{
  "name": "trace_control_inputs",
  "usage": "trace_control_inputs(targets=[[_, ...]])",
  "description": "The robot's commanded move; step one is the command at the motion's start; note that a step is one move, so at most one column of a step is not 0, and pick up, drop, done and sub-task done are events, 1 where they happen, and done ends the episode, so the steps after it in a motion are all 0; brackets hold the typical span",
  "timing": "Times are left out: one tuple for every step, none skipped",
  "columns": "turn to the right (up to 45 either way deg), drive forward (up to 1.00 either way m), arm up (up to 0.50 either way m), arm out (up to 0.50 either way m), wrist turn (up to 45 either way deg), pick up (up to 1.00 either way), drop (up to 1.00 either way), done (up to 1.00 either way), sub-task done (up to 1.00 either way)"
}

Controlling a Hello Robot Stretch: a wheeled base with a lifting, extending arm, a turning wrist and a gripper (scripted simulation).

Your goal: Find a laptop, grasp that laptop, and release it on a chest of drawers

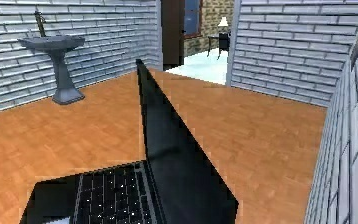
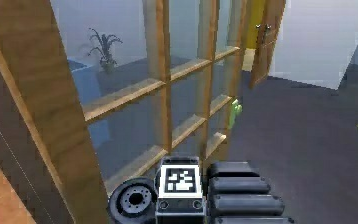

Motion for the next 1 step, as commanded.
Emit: trace_control_inputs(targets=[[6.0,0.00,0.00,0.00,0.0,0.00,0.00,0.00,0.00]])
